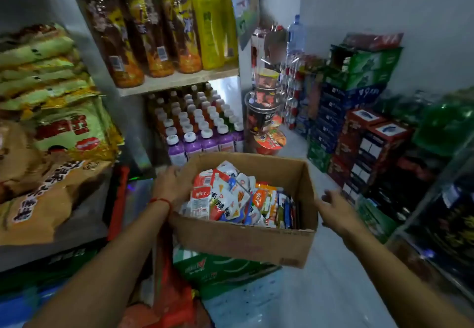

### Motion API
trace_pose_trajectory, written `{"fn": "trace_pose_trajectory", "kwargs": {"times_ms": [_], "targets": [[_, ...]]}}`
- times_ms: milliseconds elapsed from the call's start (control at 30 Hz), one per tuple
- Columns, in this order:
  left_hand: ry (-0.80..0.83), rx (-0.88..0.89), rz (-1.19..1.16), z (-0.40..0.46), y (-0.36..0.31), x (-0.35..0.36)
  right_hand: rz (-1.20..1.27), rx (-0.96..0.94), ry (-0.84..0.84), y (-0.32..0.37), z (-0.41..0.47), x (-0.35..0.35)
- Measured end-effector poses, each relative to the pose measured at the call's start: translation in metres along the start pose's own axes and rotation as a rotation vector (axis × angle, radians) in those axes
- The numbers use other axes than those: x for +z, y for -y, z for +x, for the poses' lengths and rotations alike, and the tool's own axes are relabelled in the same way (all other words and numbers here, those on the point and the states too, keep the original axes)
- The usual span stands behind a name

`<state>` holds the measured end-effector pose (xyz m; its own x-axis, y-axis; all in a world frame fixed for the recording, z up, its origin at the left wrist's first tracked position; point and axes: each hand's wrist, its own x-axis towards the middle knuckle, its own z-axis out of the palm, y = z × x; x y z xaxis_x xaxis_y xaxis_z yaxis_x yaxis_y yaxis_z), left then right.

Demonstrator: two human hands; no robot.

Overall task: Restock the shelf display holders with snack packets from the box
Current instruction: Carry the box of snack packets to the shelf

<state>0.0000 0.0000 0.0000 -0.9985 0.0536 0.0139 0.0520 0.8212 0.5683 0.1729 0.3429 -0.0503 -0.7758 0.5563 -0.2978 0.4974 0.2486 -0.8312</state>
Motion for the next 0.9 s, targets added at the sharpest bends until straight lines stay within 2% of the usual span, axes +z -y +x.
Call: {"fn": "trace_pose_trajectory", "kwargs": {"times_ms": [67,133,200,367,533,633,733,900], "targets": [[0.068,-0.14,-0.114,0.023,0.005,0.013,0.016,0.008,0.043,0.006,0.012,0.005],[0.111,-0.238,-0.104,0.034,0.007,0.018,-0.001,-0.004,0.077,0.012,0.024,0.01],[0.166,-0.256,-0.023,0.044,0.007,0.02,0.017,0.005,0.067,0.016,0.033,0.016],[0.188,-0.226,0.093,0.058,0.009,0.026,0.004,0.016,0.005,0.02,0.044,0.025],[0.097,-0.236,0.165,0.042,0.005,0.027,-0.115,-0.04,-0.03,0.019,0.05,0.026],[0.088,-0.263,0.201,0.019,0.008,0.025,-0.19,-0.068,0.047,0.02,0.052,0.014],[-0.015,-0.218,0.162,-0.018,0.007,0.029,-0.289,-0.118,0.11,0.019,0.05,-0.002],[-0.087,-0.3,0.059,-0.088,0.01,0.039,-0.335,-0.186,0.132,0.006,0.03,-0.029]]}}
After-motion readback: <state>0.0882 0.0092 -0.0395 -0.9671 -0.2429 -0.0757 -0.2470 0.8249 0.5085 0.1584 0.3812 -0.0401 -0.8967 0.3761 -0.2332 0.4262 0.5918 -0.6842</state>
